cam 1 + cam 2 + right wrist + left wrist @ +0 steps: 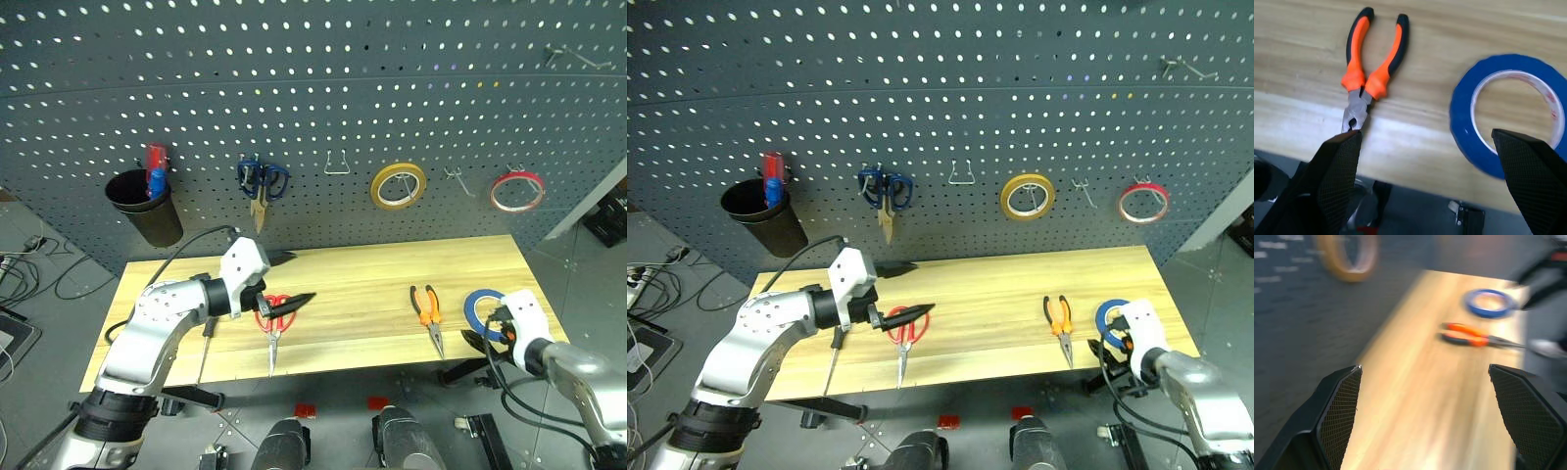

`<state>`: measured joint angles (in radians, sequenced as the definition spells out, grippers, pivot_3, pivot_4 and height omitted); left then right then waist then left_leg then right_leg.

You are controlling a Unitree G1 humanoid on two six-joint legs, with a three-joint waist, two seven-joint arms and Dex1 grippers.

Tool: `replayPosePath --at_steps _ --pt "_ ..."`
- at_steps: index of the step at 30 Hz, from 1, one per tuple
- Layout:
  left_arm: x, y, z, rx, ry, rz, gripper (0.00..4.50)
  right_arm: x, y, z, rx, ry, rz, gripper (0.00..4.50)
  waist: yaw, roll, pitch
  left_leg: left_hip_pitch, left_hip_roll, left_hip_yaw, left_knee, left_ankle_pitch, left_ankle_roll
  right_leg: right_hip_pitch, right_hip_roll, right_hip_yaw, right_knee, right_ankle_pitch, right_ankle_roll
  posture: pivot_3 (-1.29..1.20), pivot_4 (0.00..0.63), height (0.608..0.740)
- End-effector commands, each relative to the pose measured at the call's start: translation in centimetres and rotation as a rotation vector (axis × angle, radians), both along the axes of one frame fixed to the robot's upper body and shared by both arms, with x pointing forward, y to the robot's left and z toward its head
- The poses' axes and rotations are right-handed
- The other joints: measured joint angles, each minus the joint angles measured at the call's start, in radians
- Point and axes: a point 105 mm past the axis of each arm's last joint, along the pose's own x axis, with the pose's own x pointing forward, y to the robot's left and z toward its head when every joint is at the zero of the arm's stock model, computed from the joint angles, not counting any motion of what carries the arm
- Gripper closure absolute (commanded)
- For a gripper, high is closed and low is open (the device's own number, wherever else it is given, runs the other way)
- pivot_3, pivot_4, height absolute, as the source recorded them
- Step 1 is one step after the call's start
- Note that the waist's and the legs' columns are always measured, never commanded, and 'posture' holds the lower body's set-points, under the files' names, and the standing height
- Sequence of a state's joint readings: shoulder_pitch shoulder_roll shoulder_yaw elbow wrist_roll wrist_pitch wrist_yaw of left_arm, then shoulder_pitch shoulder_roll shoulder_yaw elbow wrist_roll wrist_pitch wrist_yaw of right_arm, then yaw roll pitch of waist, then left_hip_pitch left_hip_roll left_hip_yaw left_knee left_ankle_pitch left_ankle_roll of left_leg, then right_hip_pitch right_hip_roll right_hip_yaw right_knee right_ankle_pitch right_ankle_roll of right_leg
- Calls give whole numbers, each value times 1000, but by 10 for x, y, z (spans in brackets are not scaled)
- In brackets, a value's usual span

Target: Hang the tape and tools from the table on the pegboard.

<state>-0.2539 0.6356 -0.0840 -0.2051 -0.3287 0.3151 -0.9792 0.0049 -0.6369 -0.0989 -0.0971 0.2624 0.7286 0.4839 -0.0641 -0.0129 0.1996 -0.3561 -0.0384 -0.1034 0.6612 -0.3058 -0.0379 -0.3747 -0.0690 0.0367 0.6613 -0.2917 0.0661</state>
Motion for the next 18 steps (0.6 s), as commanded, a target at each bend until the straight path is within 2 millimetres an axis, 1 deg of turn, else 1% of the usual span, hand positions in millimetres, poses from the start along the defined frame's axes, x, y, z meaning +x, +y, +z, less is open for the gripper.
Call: replayPosePath --at_steps 1,4,9,12,14,16,18 --pt "-1 -11 4 32 -25 -96 131 16 -3 0 -42 3 8 0 0 -1 14 0 0 0 0 0 0 -1 0 0 0 0 0 -72 246 740" --pt "1 -30 7 24 -46 -171 131 33 -8 -10 -87 28 31 0 1 -2 21 -9 1 -1 1 0 0 -10 0 -1 3 0 0 -66 247 740" --pt "-4 -49 3 33 -66 -255 131 52 -23 -23 -110 130 -13 0 3 -3 32 -12 1 1 1 0 0 -13 -3 0 1 0 0 -57 250 740" --pt "-9 -57 0 40 -79 -301 94 57 -30 -27 -135 185 -19 517 2 -4 37 -13 2 2 1 0 0 -14 -3 1 1 0 0 -59 247 740" --pt "-10 -62 -1 35 -86 -327 94 59 -33 -30 -145 213 -18 1097 1 -4 38 -13 2 3 1 0 0 -14 -3 1 1 0 0 -63 236 740" --pt "-10 -66 0 26 -95 -340 94 58 -33 -33 -148 237 -11 1852 2 -4 38 -13 3 2 2 0 0 -14 -3 0 2 0 1 -63 236 740" --pt "-9 -69 1 25 -107 -350 94 56 -32 -38 -148 259 -1 2531 2 -5 38 -13 3 2 2 0 0 -14 -3 0 2 1 1 -71 222 740"
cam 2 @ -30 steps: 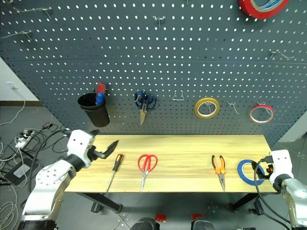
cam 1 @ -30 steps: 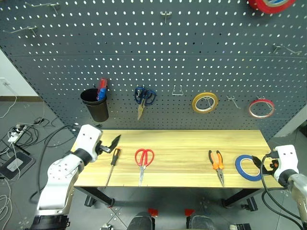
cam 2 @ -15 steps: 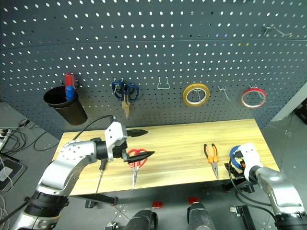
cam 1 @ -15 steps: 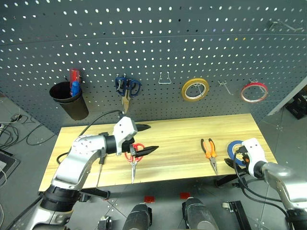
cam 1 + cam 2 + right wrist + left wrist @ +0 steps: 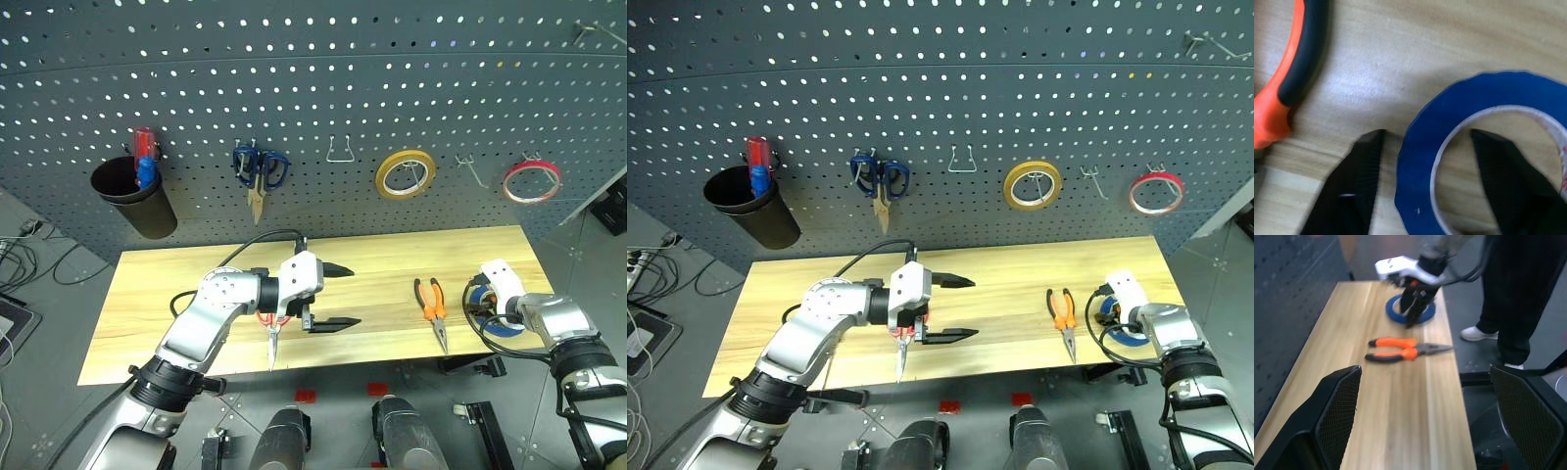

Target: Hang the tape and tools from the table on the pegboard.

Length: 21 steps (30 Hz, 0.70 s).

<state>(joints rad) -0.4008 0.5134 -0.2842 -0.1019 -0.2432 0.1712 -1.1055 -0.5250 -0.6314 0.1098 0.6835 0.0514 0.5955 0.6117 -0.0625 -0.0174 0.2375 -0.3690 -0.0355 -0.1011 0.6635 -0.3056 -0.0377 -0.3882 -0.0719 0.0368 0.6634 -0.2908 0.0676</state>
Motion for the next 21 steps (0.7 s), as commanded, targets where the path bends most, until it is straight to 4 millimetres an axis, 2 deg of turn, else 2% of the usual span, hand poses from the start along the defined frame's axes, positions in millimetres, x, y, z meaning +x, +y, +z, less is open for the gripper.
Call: replayPosePath --at_steps 1,3,4,5,7,9,10,13,16,18,21 --pt "1 -7 5 -5 -53 -37 94 -13 -6 -19 -30 84 2 2874 0 0 0 1 0 0 1 0 0 1 0 0 0 0 0 -73 217 740" --pt "2 -9 5 -6 -61 -39 94 -15 -5 -23 -46 81 13 3526 0 -1 -1 1 0 0 1 0 0 2 0 0 0 1 1 -74 213 740" --pt "4 -9 6 -17 -66 -32 94 -11 -6 -17 -80 23 20 3775 0 -2 -1 1 0 0 2 0 0 2 0 0 0 1 2 -73 210 740" --pt "5 -10 8 -25 -69 -27 94 -8 -7 -12 -104 -21 24 3798 2 -3 -2 1 -1 0 2 0 0 2 0 1 0 2 2 -73 210 740" --pt "9 -10 14 -70 -70 4 94 -5 -3 19 -143 -196 36 3798 8 -4 -3 1 -1 0 3 0 0 2 0 0 0 2 3 -82 207 740" --pt "11 -10 16 -97 -71 21 94 -14 6 47 -183 -328 57 3799 13 0 -4 -3 -1 -2 3 1 -2 -1 -2 0 0 2 3 -95 207 740" --pt "11 -10 16 -100 -72 24 94 -18 9 53 -196 -359 61 3799 11 0 -4 -9 -1 -2 4 2 -3 -7 -2 -1 1 2 3 -95 207 740" --pt "13 -9 17 -129 -69 48 94 -43 37 82 -239 -524 86 3799 0 2 -5 -23 -2 0 10 2 -4 -22 -2 2 7 2 4 -125 209 740" --pt "20 -11 27 -186 -97 86 94 -59 66 113 -259 -736 95 3799 -8 2 -5 -26 -2 -1 14 2 -4 -24 -1 2 11 2 4 -134 210 740" --pt "26 -13 38 -241 -116 121 94 -65 87 136 -257 -887 120 3799 -10 2 -5 -24 -3 -1 15 3 -4 -24 -1 3 16 3 4 -143 214 740" --pt "31 -16 50 -291 -148 149 94 -56 109 167 -213 -1053 143 3799 -19 1 -4 -19 -4 -1 15 3 -2 -19 -1 3 15 5 6 -144 216 740"
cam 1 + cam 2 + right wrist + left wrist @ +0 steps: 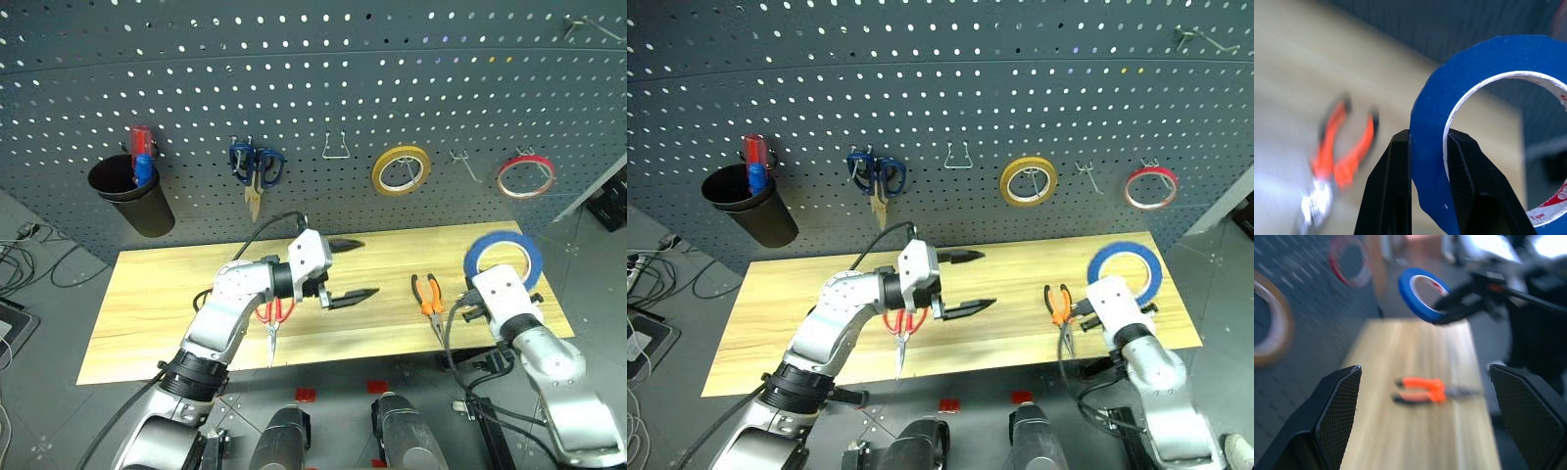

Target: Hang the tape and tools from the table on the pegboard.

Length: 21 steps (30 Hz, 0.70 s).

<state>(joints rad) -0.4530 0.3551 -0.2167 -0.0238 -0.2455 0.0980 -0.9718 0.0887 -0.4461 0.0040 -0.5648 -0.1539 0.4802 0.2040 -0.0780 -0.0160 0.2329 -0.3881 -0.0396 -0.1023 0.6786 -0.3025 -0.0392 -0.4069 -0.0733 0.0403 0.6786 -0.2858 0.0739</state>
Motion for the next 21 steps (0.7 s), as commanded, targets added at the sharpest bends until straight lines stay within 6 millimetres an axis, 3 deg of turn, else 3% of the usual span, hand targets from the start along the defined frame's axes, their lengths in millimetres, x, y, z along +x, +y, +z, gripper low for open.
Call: replayPosePath --at_steps 1,8,14,18,21 --pt "7 1 25 -80 -70 40 94 11 20 55 2 -260 57 3799 -6 0 0 3 -1 1 0 0 1 2 0 1 0 0 0 -143 216 740" --pt "14 -2 35 -112 -77 70 94 68 20 68 120 -298 89 3799 -10 -1 0 3 0 2 -1 2 -3 1 2 1 -1 0 0 -124 214 740" --pt "15 -5 37 -122 -79 79 94 106 9 61 298 -218 75 3799 -9 -1 0 3 0 3 -1 2 -2 1 1 2 -1 0 0 -99 212 740" --pt "17 -1 31 -96 -67 96 94 100 11 52 312 -202 80 2594 -9 -1 0 3 1 3 -1 2 -2 0 1 1 -1 0 0 -102 215 740" --pt "20 15 18 -17 -68 121 94 78 20 31 268 -144 88 1576 -9 -1 0 3 1 2 -2 2 -2 0 1 1 -1 0 0 -107 216 740"
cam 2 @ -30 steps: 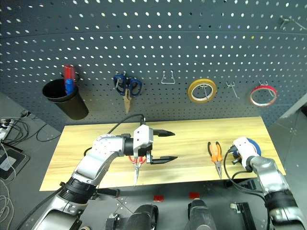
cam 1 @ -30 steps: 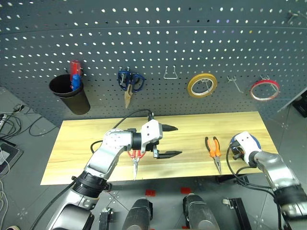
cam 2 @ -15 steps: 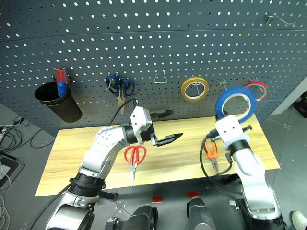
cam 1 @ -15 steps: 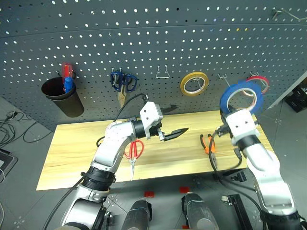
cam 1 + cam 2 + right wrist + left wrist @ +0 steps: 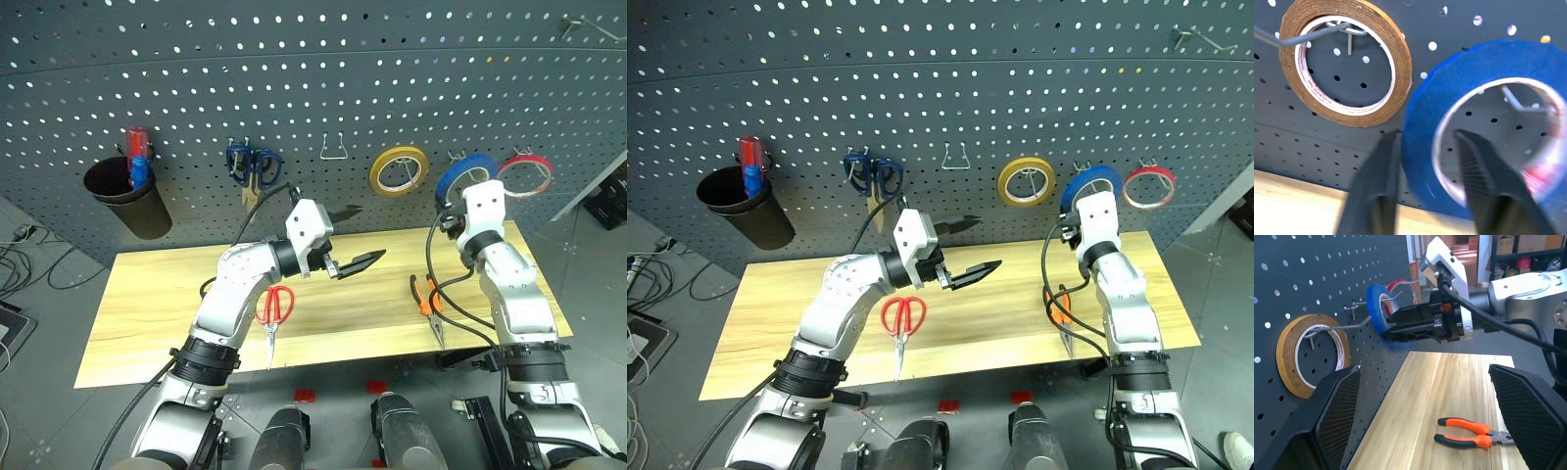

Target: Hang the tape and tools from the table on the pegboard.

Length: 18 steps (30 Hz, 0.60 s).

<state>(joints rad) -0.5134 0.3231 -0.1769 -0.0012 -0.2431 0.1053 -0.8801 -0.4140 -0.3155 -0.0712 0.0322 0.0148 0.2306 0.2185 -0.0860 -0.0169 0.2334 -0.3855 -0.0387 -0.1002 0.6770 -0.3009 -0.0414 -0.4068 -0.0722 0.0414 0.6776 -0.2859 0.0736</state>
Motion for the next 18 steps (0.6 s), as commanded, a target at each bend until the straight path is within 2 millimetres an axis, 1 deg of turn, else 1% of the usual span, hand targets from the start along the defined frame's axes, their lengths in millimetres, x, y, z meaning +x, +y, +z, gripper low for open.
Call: replayPosePath --at_steps 1,4,5,7,9,11,13,16,18 --pt "1 19 -9 80 -11 24 94 -28 13 -12 -36 29 29 1243 -1 0 0 0 0 0 0 0 0 0 0 0 0 0 0 -109 218 740" --pt "0 41 -29 192 40 28 94 -59 25 -46 8 193 12 227 -4 1 0 0 1 0 0 0 0 -1 0 1 1 0 0 -120 221 740" --pt "2 50 -36 231 61 38 94 -68 28 -57 28 254 -2 28 -4 1 0 0 1 0 0 0 0 -1 0 1 1 0 0 -120 221 740" --pt "6 66 -48 303 79 60 94 -82 37 -80 66 379 -34 28 -5 1 0 0 1 0 0 -1 1 -1 1 2 1 0 0 -127 221 740" --pt "8 73 -53 343 79 61 94 -87 41 -100 90 492 -78 28 -3 1 0 1 1 0 0 -1 1 -1 0 1 2 0 0 -124 216 740" --pt "10 73 -54 364 67 49 94 -84 43 -113 95 569 -115 28 -1 1 0 1 0 0 0 -1 1 -1 -1 1 1 0 0 -121 213 740" --pt "11 70 -54 366 57 45 94 -74 38 -121 66 613 -162 28 2 1 0 0 -1 0 0 0 1 -1 -1 1 1 0 0 -117 212 740" --pt "10 65 -56 367 43 38 94 -60 26 -131 47 661 -234 28 3 1 0 0 -2 -1 1 0 1 -1 -2 1 1 0 0 -107 211 740" --pt "7 62 -58 368 40 32 94 -50 18 -132 13 655 -260 28 1 1 0 0 -1 -1 0 0 1 -1 -1 0 1 0 0 -101 210 740"
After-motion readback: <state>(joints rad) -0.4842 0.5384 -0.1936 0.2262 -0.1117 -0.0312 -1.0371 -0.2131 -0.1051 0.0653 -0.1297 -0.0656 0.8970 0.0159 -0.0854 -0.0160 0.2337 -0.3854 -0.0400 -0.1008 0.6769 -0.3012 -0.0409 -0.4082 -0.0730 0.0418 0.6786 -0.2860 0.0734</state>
